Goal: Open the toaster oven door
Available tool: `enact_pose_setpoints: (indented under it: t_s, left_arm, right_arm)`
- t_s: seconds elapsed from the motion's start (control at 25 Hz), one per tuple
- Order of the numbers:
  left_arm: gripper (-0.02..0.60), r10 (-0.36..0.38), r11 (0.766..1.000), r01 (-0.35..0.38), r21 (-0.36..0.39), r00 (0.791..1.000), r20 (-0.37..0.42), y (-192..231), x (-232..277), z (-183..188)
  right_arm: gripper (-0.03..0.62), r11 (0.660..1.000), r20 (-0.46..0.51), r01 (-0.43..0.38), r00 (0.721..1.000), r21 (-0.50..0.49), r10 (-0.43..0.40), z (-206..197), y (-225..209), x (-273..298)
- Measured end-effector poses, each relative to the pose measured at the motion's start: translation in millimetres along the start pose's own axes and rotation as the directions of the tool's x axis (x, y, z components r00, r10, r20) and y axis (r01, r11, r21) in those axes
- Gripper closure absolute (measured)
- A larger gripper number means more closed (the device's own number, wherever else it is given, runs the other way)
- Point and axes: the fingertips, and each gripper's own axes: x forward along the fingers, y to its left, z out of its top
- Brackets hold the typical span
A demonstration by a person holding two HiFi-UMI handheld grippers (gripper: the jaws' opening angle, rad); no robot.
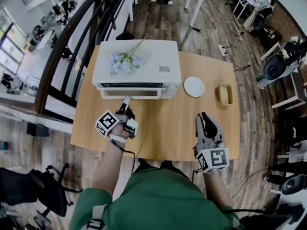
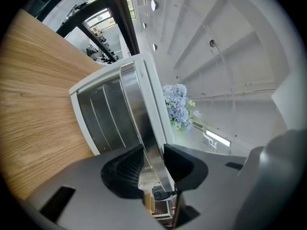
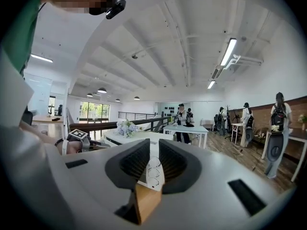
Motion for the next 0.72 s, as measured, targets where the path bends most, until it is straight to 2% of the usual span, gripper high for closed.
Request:
enact_pose_setpoints:
  t_s: [0.16, 0.48, 0.72]
  left_arm:
    - [0.443, 0.002, 1.0, -0.002, 0.021, 1.0, 0.01, 3, -16, -9]
    - [0.443, 0.055, 0.997, -0.054, 0.057, 0.998, -0.005, 25, -56, -36]
    - [0.454, 0.138, 0.988, -0.137, 0.071, 0.99, -0.018, 50, -85, -53]
  right_arm:
    - [0.52, 0.999, 0.011, -0.031, 0.999, 0.015, 0.031, 0, -7, 1]
    - [0.525, 0.994, 0.026, -0.098, 0.995, 0.054, 0.097, -1, -11, 10]
    - [0.526, 0.988, 0.018, -0.143, 0.99, 0.063, 0.142, -7, -1, 22]
